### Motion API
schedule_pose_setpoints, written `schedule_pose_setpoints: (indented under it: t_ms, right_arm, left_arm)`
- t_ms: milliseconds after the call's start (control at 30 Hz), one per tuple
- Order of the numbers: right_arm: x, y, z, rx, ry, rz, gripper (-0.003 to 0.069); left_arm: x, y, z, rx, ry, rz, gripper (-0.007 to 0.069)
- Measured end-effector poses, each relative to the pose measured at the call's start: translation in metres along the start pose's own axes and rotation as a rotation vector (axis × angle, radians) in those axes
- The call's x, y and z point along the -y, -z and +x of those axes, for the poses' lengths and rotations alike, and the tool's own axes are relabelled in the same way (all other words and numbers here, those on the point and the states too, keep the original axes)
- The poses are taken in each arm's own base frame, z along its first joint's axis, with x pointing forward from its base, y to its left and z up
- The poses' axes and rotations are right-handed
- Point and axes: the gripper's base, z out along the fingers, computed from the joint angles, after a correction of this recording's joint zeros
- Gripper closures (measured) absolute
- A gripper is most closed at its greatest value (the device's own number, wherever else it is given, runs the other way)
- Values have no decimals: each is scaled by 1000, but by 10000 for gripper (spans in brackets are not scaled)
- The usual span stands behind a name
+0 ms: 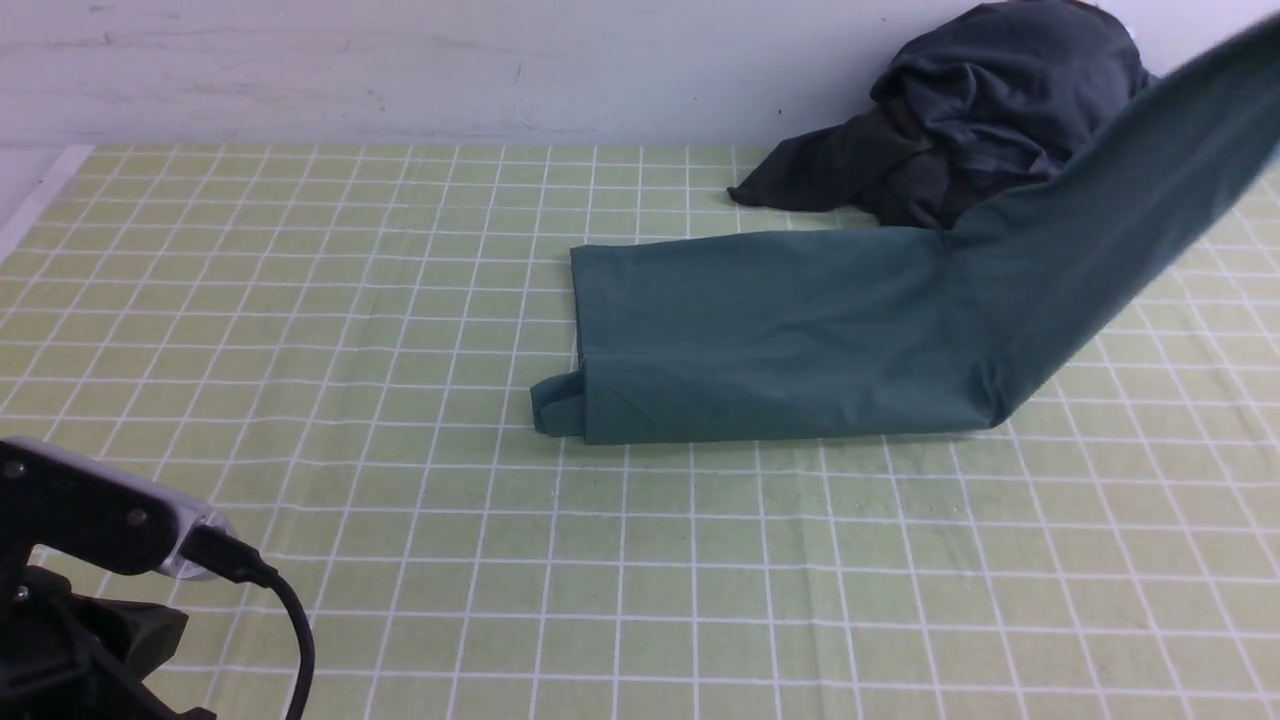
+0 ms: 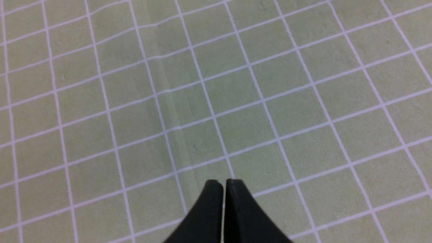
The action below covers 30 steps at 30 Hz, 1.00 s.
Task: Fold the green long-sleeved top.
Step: Use the right arm to drag the right edge of the fabric to the left and folds it over the left edge
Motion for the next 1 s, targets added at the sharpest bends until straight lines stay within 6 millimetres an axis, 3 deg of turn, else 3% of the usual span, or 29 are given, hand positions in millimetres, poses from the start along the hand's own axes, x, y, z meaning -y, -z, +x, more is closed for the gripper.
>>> schedule_pose_setpoints:
  t_ms: [33, 100, 167, 200, 267, 333, 433, 567, 600, 700, 833, 1000]
  right_arm:
    - [-43, -6, -4, 35, 45, -88, 627]
    - [-99, -17, 0, 53, 108, -192, 627]
    - [-138, -28, 9, 48, 157, -257, 627]
    - [-143, -29, 10, 47, 163, -265, 627]
    - [-187, -47, 28, 24, 217, -333, 627]
    - [-227, -74, 53, -17, 274, -380, 625]
    - [-267, -118, 95, -76, 347, -404, 587]
    - [-292, -147, 128, -102, 379, -421, 447]
    - [-292, -148, 129, -102, 380, -422, 439]
    - [-299, -142, 124, -69, 390, -434, 295]
    - [-299, -127, 107, -22, 435, -426, 255]
    - [-289, -124, 102, -32, 500, -373, 334]
  left_arm:
    - [1, 0, 0, 1, 8, 6, 627]
    - [1, 0, 0, 3, 19, 15, 627]
    - [2, 0, 0, 4, 24, 19, 627]
    - [2, 0, 0, 4, 24, 19, 627]
    - [2, 0, 0, 4, 25, 19, 627]
    - [2, 0, 0, 4, 26, 20, 627]
    - [2, 0, 0, 3, 26, 20, 627]
    - [2, 0, 0, 3, 26, 20, 627]
    - [2, 0, 0, 3, 26, 20, 627]
    - [2, 0, 0, 2, 26, 20, 627]
    - [2, 0, 0, 1, 20, 18, 627]
    - [1, 0, 0, 3, 16, 15, 627]
